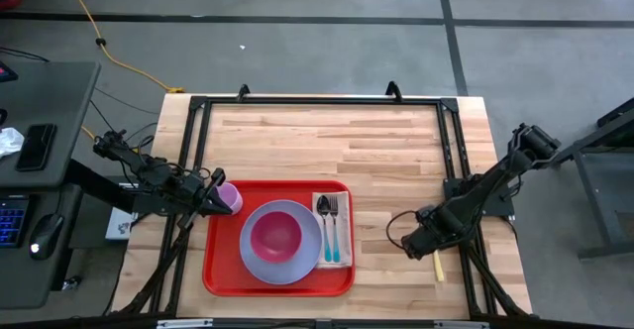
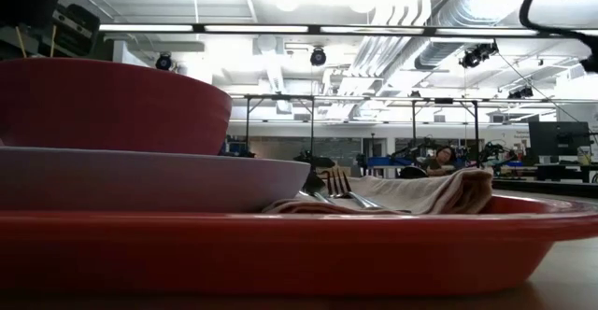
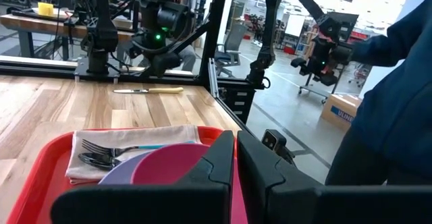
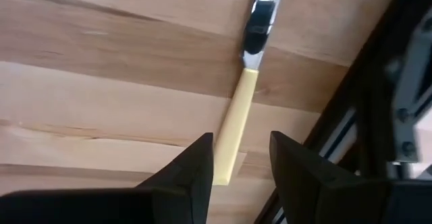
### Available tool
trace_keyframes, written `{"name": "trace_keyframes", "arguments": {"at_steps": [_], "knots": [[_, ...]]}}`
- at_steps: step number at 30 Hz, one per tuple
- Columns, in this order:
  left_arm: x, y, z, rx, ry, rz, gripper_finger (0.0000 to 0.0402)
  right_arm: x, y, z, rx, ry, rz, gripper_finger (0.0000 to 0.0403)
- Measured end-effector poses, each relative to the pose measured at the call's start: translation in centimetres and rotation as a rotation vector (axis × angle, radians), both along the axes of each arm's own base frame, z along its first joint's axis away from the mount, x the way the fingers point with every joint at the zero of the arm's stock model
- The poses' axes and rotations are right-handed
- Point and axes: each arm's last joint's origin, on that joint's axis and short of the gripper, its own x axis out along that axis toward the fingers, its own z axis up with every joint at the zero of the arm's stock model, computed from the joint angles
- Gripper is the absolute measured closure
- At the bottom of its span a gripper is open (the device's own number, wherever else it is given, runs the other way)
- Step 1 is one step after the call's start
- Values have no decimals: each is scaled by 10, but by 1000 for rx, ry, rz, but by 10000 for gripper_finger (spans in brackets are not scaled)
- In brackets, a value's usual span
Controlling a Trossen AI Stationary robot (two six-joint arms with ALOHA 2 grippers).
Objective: Set up tray
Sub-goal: Put the yellow table knife to the right of the blue fork on the red tray
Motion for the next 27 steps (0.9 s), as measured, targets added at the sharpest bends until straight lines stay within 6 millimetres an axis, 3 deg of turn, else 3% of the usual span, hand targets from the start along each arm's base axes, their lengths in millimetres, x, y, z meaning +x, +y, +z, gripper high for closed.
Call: {"name": "trace_keyframes", "arguments": {"at_steps": [27], "knots": [[0, 0, 1, -11, -8, 3, 353, -21, -16, -59, 34, 2, -29, 279]]}}
